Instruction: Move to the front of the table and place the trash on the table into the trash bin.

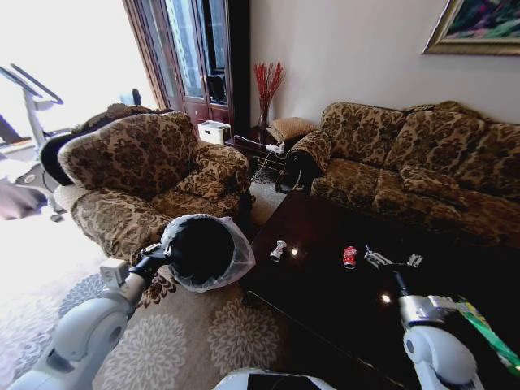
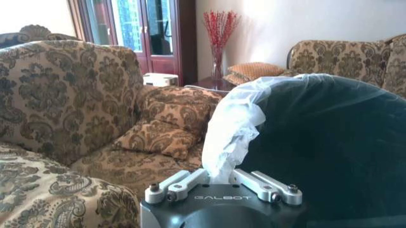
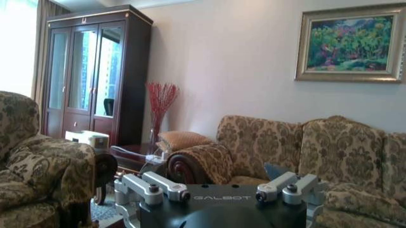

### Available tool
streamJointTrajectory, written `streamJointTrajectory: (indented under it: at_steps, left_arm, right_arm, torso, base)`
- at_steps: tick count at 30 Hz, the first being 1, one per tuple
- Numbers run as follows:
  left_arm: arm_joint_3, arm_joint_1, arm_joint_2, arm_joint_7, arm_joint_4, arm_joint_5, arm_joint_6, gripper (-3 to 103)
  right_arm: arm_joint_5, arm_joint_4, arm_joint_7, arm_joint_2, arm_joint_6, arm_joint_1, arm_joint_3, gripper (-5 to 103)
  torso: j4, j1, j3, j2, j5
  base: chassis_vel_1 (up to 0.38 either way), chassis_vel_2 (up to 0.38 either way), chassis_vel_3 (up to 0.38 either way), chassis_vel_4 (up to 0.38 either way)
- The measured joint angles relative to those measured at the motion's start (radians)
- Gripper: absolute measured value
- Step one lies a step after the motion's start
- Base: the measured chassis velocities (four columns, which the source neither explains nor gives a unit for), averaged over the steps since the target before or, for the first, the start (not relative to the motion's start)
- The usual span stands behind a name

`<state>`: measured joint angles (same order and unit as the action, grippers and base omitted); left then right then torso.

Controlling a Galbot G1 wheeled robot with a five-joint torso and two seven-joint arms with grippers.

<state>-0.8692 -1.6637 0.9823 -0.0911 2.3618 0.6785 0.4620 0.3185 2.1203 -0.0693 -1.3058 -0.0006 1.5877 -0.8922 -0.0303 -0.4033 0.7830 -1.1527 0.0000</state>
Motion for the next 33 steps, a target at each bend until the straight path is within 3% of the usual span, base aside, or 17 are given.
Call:
streamJointTrajectory:
  at_steps: [10, 14, 19, 25, 33]
  left_arm:
    - [0.002, 0.004, -0.001, 0.000, -0.003, 0.000, -0.009, 2]
    - [0.029, 0.069, -0.016, -0.020, -0.055, -0.007, -0.153, 2]
    - [0.026, 0.090, -0.030, -0.024, -0.071, 0.012, -0.214, 2]
    - [-0.005, 0.083, -0.039, -0.021, -0.119, -0.068, -0.194, 2]
    - [-0.038, 0.079, -0.056, 0.004, -0.179, -0.066, -0.140, 2]
  right_arm:
    - [0.002, 0.004, 0.002, 0.001, -0.006, -0.001, 0.001, 100]
    - [0.054, 0.102, 0.051, 0.040, -0.134, -0.042, 0.043, 100]
    - [0.093, 0.174, 0.087, 0.069, -0.227, -0.071, 0.075, 100]
    - [0.155, 0.162, 0.099, 0.077, -0.251, -0.089, 0.130, 100]
    - [0.226, 0.032, 0.048, 0.078, -0.265, -0.121, 0.175, 100]
  torso:
    - [0.0000, 0.000, 0.000, 0.000, 0.0000]
    - [0.0000, 0.000, 0.000, 0.000, -0.0002]
    - [0.0000, 0.000, 0.000, 0.000, -0.0004]
    - [0.0000, 0.000, 0.000, 0.000, -0.0001]
    - [0.0001, 0.000, 0.000, 0.000, 0.0000]
  base:
    - [0.000, 0.000, 0.000, 0.000]
    - [0.000, 0.000, 0.000, 0.000]
    - [0.000, 0.000, 0.000, 0.000]
    - [0.000, 0.000, 0.000, 0.000]
    - [0.000, 0.000, 0.000, 0.000]
